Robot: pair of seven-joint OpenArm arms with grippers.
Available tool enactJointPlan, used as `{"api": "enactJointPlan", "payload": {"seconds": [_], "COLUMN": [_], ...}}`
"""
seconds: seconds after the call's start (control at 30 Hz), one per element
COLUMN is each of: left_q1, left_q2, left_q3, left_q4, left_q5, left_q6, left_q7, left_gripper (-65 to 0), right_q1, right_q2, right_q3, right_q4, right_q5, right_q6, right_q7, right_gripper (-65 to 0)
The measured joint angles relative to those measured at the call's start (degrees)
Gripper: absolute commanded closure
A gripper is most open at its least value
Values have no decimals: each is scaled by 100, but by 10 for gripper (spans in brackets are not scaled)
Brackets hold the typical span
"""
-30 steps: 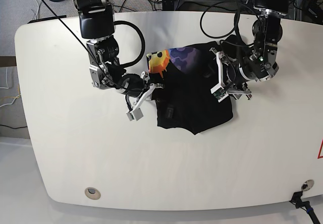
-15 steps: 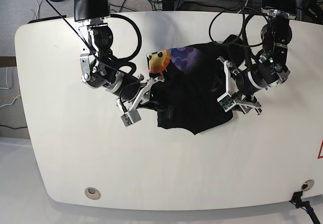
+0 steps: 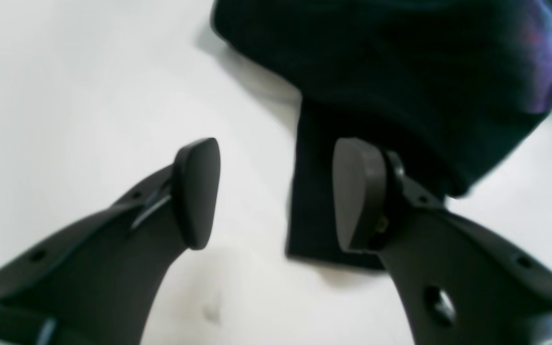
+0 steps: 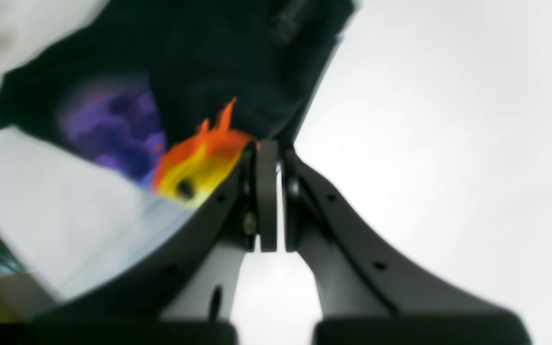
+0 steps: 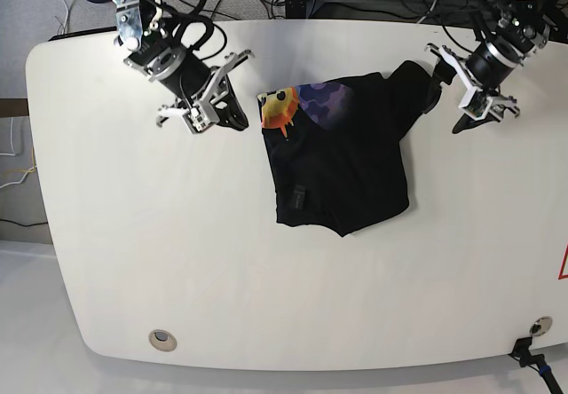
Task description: Fold the T-shirt properly
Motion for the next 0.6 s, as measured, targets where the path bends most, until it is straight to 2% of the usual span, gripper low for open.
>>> {"api": "enactJointPlan", "payload": {"seconds": [0.13,0.27,0.37,0.47,0.6], "left_q1": [562,1130,1617,2109,2721], "left_q2": [551,791,931,1228,1537], "left_q3": [-549,-763,-739,-752,-752], "left_q4": [98,122,122,149,175], "left_q5": [24,20,20,2,7], "left_q6": [-26,39,4,31,17], "left_q7": [-415,-713,-1034,-1226,-1287], "left_gripper": [-335,-335,-335,-335,-335], "right_q1": [-844,-1609,-2111,-2597,-3615], "right_q2": [17,-26,0,15,-15], "right_q3": [608,935,1259,1338,1296], "right_q4": [57,59,61,68,70], "right_q5": [-4,20,17,7,11], "right_q6": [-103,-42,-46,-144,-33], "right_q7": [820,1423,1644,1805,2358], "right_gripper": [-9,-9,-8,-8,-8]}}
